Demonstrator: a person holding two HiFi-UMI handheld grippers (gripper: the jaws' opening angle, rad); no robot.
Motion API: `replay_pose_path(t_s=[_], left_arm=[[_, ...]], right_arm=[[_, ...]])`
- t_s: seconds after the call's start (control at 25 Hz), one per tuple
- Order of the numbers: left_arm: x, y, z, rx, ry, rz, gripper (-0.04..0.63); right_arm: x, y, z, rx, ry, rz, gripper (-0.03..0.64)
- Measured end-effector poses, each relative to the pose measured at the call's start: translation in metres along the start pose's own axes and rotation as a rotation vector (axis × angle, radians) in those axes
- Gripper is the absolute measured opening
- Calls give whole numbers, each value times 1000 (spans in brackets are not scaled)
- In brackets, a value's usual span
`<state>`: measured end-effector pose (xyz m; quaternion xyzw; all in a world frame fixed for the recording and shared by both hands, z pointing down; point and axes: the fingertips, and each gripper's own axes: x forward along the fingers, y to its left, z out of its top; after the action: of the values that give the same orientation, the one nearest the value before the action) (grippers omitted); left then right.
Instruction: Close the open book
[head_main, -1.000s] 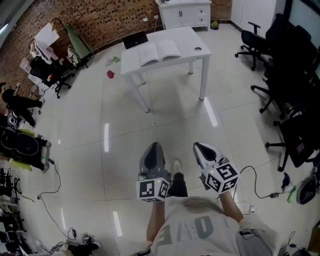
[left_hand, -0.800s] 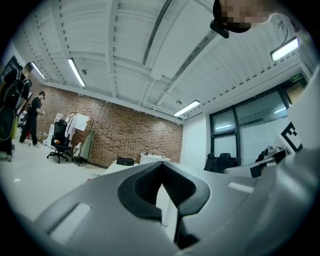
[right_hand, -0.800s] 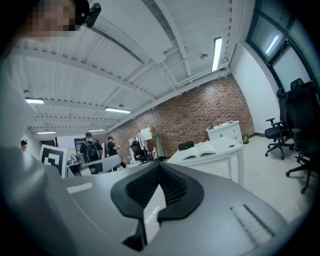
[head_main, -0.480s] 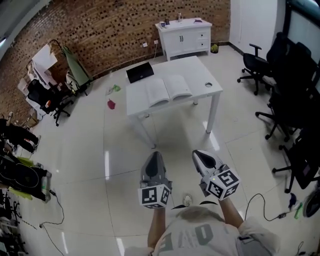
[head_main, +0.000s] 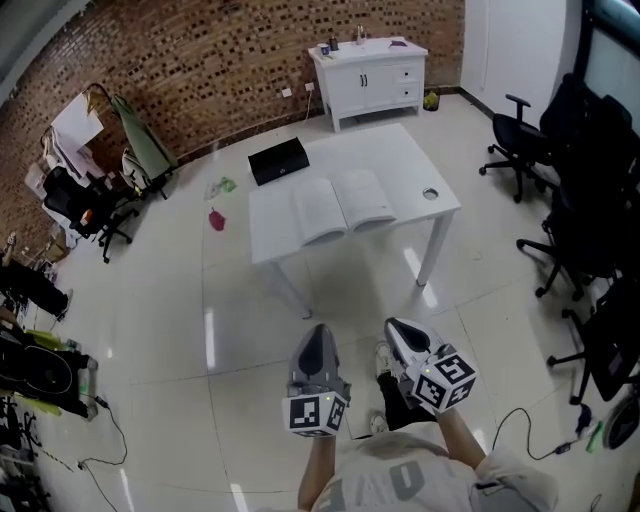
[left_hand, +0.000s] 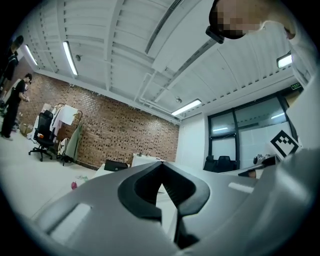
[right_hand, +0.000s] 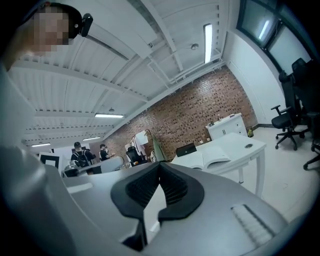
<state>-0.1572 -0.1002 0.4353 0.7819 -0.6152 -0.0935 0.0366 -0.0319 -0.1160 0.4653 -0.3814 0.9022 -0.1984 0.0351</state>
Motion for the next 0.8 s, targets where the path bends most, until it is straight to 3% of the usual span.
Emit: replay_pose_path(t_s=[0.08, 0.2, 0.36, 0.56, 0.8], left_arm=[[23, 7, -10, 3, 22, -5, 12], [68, 24, -14, 4, 16, 0, 12], [143, 54, -8, 37, -7, -2, 12], [235, 62, 14, 67, -49, -6, 12], [292, 79, -2, 67, -2, 8, 12]], right_arm=[[23, -10, 2, 2, 10, 33, 3], [61, -41, 14, 29, -12, 46, 74], [126, -86, 33, 91, -17, 53, 112], [189, -131, 74, 75, -29, 109, 117], [240, -162, 90, 92, -11, 125, 137]])
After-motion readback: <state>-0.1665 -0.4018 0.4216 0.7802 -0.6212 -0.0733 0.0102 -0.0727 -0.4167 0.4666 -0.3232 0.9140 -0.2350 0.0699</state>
